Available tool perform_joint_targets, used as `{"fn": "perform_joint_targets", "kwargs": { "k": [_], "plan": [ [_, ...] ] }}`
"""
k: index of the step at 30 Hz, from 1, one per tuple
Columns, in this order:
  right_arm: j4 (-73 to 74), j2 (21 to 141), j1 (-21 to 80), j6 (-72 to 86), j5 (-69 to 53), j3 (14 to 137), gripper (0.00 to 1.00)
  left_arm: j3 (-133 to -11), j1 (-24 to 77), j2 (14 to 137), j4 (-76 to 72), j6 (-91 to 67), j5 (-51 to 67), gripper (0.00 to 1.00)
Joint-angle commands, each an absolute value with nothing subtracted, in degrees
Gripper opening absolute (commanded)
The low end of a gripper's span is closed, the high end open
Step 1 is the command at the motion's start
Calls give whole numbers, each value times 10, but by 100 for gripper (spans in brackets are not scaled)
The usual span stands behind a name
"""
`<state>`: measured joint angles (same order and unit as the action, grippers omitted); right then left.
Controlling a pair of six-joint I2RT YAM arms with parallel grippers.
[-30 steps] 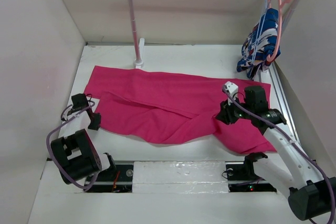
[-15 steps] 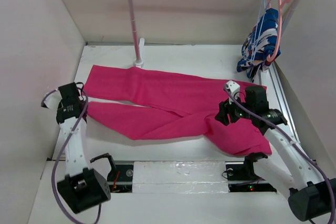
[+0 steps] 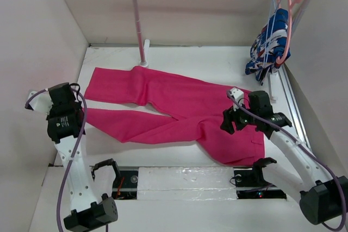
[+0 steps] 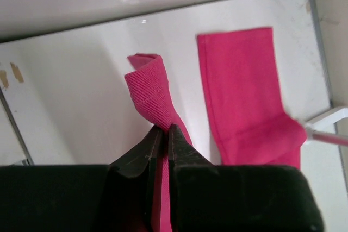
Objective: Place the trousers on the hanger
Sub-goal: Flatten out the trousers at the center of the board.
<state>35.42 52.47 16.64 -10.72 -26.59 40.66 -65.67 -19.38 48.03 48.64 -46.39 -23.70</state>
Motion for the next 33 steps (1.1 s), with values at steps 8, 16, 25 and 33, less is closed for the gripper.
{"fn": "perform_joint_targets", "kwargs": {
  "k": [8, 16, 25, 33],
  "plan": [
    [328, 517, 134, -111, -228, 388, 73, -654, -179, 514, 450, -468, -144, 0],
    [278, 655, 456, -233, -253, 548, 0, -658, -142, 491, 469, -476, -178, 0],
    [105, 918, 598, -275, -275, 708, 70, -640, -136, 493, 461, -479, -153, 0],
    [182, 1135, 649, -331, -301, 915, 74, -642, -136, 490, 455, -481, -141, 0]
  ]
}}
